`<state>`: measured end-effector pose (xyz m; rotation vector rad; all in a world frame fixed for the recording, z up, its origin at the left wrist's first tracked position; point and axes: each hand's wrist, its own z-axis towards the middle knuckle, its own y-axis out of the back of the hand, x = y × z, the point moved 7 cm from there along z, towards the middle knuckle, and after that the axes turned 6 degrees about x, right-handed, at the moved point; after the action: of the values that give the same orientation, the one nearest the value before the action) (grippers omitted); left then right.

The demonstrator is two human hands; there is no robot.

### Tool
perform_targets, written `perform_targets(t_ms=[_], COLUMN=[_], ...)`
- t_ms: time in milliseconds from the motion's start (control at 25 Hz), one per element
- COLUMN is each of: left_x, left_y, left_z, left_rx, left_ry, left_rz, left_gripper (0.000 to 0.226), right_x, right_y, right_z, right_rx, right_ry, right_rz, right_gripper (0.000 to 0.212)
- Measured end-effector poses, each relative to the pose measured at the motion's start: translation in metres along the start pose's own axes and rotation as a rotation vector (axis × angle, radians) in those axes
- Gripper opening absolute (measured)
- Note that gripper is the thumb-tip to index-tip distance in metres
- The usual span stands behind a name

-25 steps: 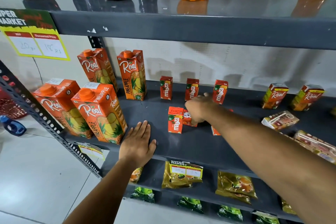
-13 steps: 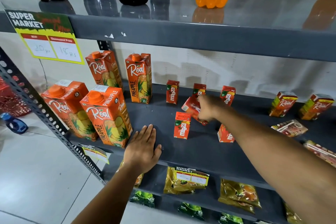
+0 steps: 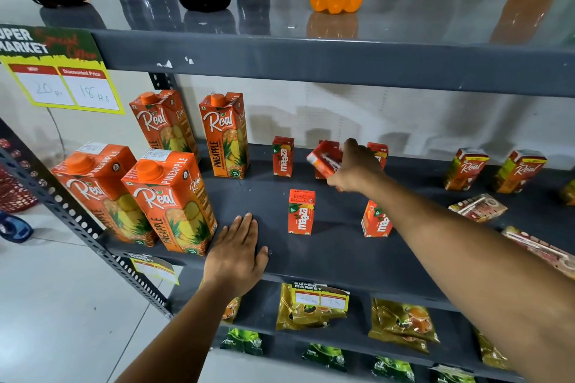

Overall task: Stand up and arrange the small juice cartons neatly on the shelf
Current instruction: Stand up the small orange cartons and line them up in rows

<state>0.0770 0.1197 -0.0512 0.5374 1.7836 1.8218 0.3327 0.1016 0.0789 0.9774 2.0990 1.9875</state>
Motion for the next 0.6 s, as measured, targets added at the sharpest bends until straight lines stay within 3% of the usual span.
perform_targets(t_ms=[120, 280, 400, 600], left_x=[0.000, 0.000, 0.000, 0.001], left_y=[0.000, -0.001, -0.001, -0.003], left_z=[0.001, 0.001, 0.001, 0.002], left_rx=[0.003, 0.009, 0.004, 0.013], left_ry=[0.001, 0.005, 0.007, 0.017], left_rz=[-0.001, 0.007, 0.007, -0.001], left_gripper=[0.075, 0.074, 0.073, 0.072], right_x=[0.017, 0.029, 0.024, 0.020], right_y=[0.007, -0.012, -0.012, 0.006], right_z=[-0.001, -0.012, -0.018, -0.016], right_rx=[-0.001, 0.180, 0.303, 0.299], right_ry=[0.250, 0.672, 0.694, 0.661], right_rz=[-0.390, -0.792, -0.801, -0.758], right_gripper=[0.071, 0.045, 0.035, 0.055])
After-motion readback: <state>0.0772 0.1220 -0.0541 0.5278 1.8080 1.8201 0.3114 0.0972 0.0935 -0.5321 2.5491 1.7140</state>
